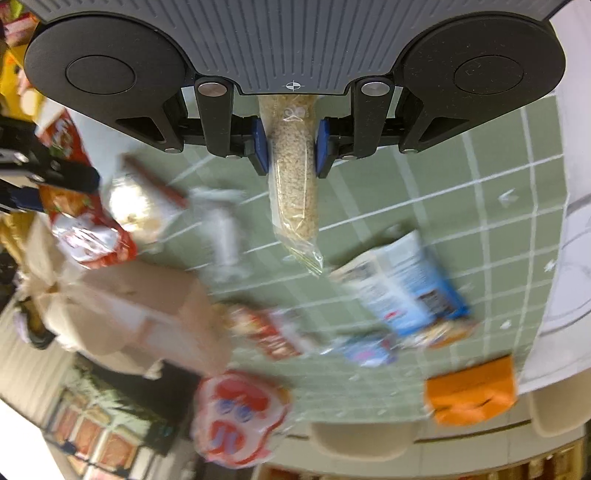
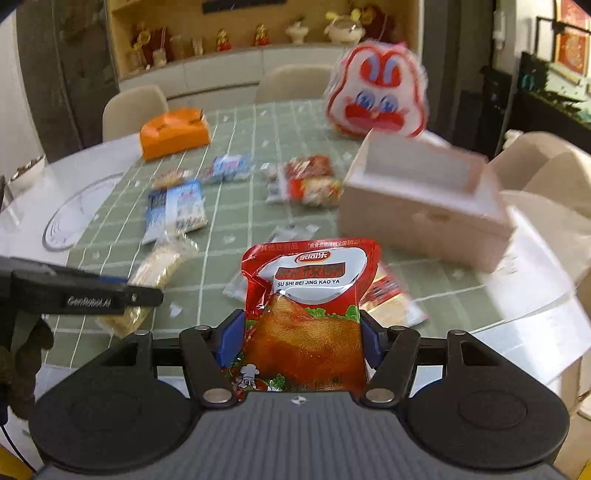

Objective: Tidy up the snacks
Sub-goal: 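Lower the rice bar into the pink box and open the left tool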

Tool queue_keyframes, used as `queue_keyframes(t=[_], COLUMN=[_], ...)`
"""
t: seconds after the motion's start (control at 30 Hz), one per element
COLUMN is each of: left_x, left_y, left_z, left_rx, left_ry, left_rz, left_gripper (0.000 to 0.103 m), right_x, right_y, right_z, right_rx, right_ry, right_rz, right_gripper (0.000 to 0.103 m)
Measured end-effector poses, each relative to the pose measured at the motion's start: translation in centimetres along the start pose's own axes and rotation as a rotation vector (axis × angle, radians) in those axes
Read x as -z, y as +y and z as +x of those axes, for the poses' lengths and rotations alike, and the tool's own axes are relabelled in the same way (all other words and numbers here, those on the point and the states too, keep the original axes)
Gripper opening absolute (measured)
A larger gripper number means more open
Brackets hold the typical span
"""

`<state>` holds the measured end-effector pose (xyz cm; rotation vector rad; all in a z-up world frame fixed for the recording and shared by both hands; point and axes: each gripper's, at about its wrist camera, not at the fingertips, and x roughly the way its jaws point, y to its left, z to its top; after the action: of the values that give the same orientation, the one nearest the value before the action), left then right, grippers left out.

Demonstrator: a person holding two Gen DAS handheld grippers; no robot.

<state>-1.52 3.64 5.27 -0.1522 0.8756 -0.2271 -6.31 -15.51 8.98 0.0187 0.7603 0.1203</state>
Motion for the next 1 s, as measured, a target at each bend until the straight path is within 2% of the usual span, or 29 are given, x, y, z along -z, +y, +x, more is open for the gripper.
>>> queue_keyframes(t=[0.1,0.17,0.27,0.37,0.43,0.5,0.63,0.7,0.77,0.83,1.0], left_x=[-1.6,-4.0,-9.4,-15.7,-18.8,-21.5,-23.0,-22.8,-22.6,-22.6,-22.9], left_y=[-2.2,-3.6,-5.7,-8.5,-10.4,-12.0,-13.5,-14.4,-15.2,-14.9,-11.1], left_z=[-1.8,-2.9,-3.6,-1.9,0.5,4.4,13.9,18.1,21.5,23.1,21.0], left_rx=[0.084,0.164,0.260,0.330,0.320,0.301,0.279,0.222,0.107,0.071,0.219], left_ry=[-0.050,-0.095,-0.157,-0.153,-0.150,-0.115,0.001,0.032,0.048,0.050,-0.012], left_rz=[0.017,0.005,0.009,0.042,0.061,0.057,0.027,0.086,0.171,0.176,0.009], left_gripper=[0.031,0.031,0.031,0.032,0.032,0.032,0.032,0.032,0.032,0.033,0.033], right_x=[-1.2,-2.8,-6.8,-11.6,-13.8,-15.6,-16.5,-15.8,-15.1,-14.7,-14.7], right_y=[-1.6,-2.8,-5.1,-8.0,-9.5,-11.1,-14.4,-15.7,-16.8,-17.4,-18.1], right_z=[-2.2,-3.7,-5.6,-6.7,-6.7,-5.9,-2.7,-1.0,1.1,3.0,8.1], right_rx=[0.028,0.041,0.060,0.110,0.158,0.212,0.238,0.238,0.238,0.240,0.195], right_ry=[-0.060,-0.102,-0.165,-0.212,-0.231,-0.223,-0.147,-0.098,-0.043,-0.007,0.053], right_rz=[0.010,0.013,0.026,0.048,0.046,0.053,0.142,0.191,0.220,0.228,0.262], right_gripper=[0.064,0.064,0.064,0.064,0.064,0.064,0.064,0.064,0.064,0.064,0.064])
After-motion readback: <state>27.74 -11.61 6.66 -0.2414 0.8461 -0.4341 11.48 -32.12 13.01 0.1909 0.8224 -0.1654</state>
